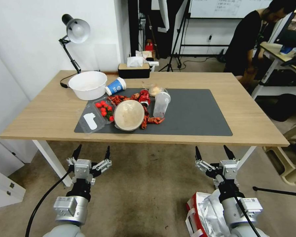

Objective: Pick up the food delivery bag from the floor and place it on the table.

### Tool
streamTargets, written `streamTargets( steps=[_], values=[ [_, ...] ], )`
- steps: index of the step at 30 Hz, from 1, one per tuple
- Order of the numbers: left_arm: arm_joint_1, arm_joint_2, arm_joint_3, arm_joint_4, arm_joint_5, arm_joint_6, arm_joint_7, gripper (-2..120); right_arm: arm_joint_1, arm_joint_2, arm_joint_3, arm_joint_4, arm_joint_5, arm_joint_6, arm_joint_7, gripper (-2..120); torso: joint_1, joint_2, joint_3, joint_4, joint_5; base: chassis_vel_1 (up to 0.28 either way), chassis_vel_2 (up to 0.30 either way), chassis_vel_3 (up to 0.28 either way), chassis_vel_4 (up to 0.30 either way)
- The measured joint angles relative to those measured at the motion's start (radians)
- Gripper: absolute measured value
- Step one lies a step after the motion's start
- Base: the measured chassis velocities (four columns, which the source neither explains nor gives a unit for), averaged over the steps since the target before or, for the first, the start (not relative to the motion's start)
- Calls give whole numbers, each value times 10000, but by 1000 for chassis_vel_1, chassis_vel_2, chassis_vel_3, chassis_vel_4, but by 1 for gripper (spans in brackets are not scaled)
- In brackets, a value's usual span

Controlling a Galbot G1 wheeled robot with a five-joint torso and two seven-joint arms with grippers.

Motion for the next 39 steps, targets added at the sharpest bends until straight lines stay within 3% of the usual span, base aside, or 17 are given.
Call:
streamTargets(
  steps=[27, 31, 32, 34, 36, 38, 39],
  values=[
    [-30, -15, 0, -1, -62, 47, -4, 100, 16, 0, 35, 26, 35, -58, 0, 100, -1, 1, 0, 0, -1, 0, 0, 0, 0],
    [-208, -106, 6, -128, -474, 417, -128, 100, 114, -14, 204, 201, 215, -330, 9, 100, 0, 1, 0, 3, -10, 0, 0, 0, 0],
    [-235, -94, 7, -113, -418, 349, -110, 100, 82, -7, 147, 145, 203, -300, 5, 100, 0, 0, 2, -1, 9, 0, 0, 0, 0],
    [-618, -282, 31, -321, -1300, 1004, -319, 100, 379, -47, 656, 616, 837, -1236, 1, 100, 0, 1, 1, 0, 0, 0, 0, 0, 0],
    [-793, -369, 46, -434, -1717, 1337, -431, 100, 490, -64, 842, 799, 1085, -1604, -1, 100, 0, 1, 1, -1, 1, 0, 0, 0, 0],
    [-1232, -596, 87, -726, -2742, 2144, -703, 100, 838, -115, 1438, 1351, 1845, -2731, -11, 100, 1, 0, 1, -2, 2, 0, 0, 0, 0],
    [-1232, -596, 87, -726, -2742, 2144, -703, 100, 838, -115, 1438, 1351, 1845, -2731, -11, 100, 1, 0, 1, -2, 2, 0, 0, 0, 0]
  ],
)
